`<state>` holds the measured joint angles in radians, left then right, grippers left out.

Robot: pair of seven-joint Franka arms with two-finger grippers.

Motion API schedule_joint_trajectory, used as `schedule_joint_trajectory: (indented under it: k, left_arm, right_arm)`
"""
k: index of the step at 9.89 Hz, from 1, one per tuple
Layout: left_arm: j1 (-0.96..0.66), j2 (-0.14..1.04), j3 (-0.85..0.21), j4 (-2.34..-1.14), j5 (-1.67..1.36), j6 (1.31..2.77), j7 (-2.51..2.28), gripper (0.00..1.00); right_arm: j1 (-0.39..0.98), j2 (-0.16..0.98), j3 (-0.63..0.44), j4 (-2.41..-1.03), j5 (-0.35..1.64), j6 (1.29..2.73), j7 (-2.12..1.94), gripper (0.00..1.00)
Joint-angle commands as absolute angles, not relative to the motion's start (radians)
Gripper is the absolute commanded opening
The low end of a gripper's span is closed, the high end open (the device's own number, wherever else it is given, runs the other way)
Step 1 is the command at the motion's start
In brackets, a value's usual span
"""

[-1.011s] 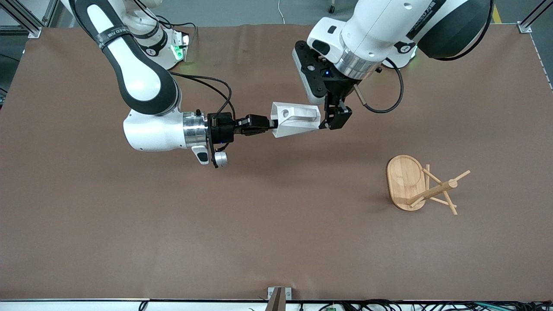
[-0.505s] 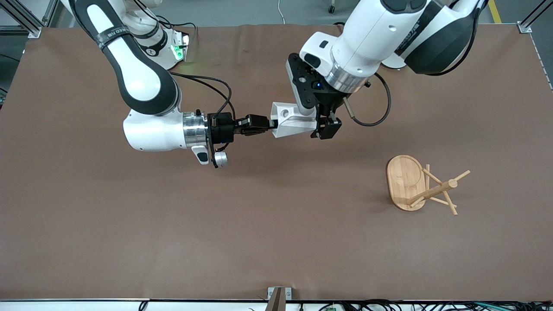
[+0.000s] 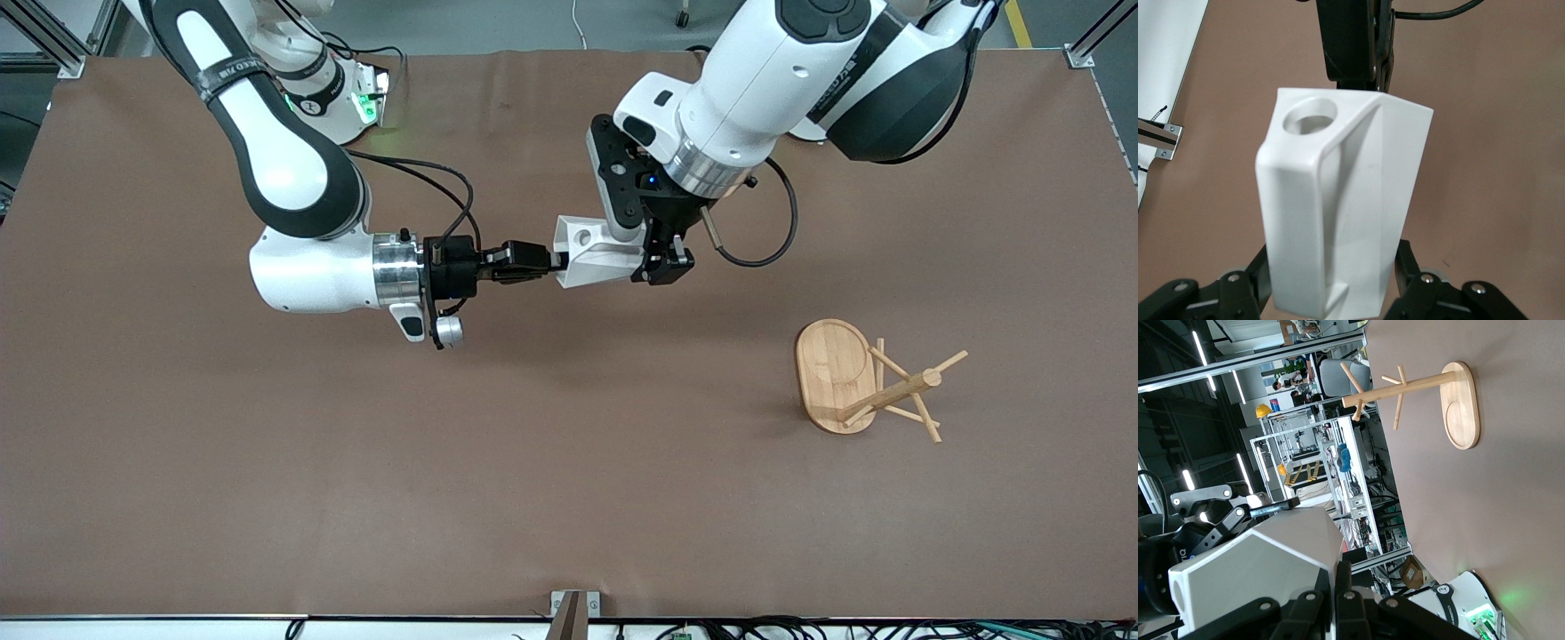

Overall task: Hang cup on rack
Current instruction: 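Grasp the cup body with the left gripper beside the right gripper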

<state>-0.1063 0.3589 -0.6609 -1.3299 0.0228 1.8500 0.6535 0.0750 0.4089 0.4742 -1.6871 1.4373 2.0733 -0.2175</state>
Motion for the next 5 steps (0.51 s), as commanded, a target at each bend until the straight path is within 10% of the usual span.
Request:
schedule_joint_trajectory:
  k: [1,3,4,5]
  left_arm:
    - [-0.106,0.379,-0.663,-1.333,0.052,1.848,0.625,0.19]
    - [-0.107,0.376,-0.663,-1.335,0.052,1.842,0.51,0.17]
    - [-0.104,0.374,-0.661,-1.335,0.054,1.842,0.459,0.17]
    - [-0.097,0.374,-0.66,-1.336,0.054,1.841,0.421,0.17]
  right_arm:
    - [0.066,0.396,0.488,-1.694,1.463,2.06,-0.219,0.02]
    - [0.058,0.393,0.488,-1.694,1.463,2.054,-0.212,0.23]
    - [0.052,0.381,0.479,-1.692,1.465,1.989,-0.207,0.97]
    - [0.04,0.362,0.454,-1.692,1.456,1.939,-0.21,1.0]
